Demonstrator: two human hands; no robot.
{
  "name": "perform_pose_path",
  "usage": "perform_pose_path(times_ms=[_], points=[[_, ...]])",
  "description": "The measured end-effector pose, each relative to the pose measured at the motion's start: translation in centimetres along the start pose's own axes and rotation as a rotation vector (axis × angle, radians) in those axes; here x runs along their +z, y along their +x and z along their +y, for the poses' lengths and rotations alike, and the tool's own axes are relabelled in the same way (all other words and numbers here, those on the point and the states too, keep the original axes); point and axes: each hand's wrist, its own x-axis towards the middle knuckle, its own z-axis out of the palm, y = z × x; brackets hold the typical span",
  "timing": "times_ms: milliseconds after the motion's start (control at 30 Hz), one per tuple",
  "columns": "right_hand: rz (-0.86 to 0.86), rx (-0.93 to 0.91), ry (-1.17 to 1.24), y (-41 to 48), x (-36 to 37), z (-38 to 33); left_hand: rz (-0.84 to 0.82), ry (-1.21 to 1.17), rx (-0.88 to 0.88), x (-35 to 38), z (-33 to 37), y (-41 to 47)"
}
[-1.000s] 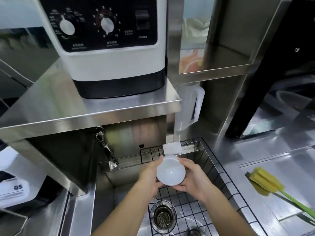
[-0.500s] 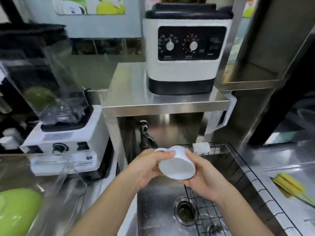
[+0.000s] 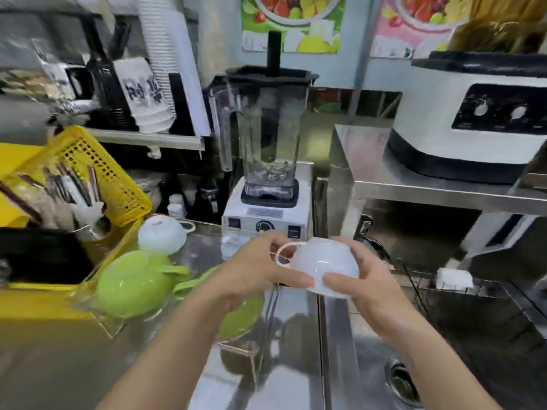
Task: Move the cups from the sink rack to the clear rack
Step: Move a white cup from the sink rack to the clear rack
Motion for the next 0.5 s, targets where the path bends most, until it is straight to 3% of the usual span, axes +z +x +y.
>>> perform_pose_path(times_ms=[200,300,500], points=[[-0.037,-0.122,-0.108,3.0,6.1,-0.6,0.106,-0.147,0.080,-5.1,-1.6,-1.5],[-0.086,-0.154,-0.240,4.7,7.9,-1.4,0.201,-0.226,0.034,-6.5,-2.4,-0.7],[-0.138,-0.101,-0.486,7.4,9.9,-1.1,0.400,-0.212,-0.010,-7.6,-4.1,1.6]])
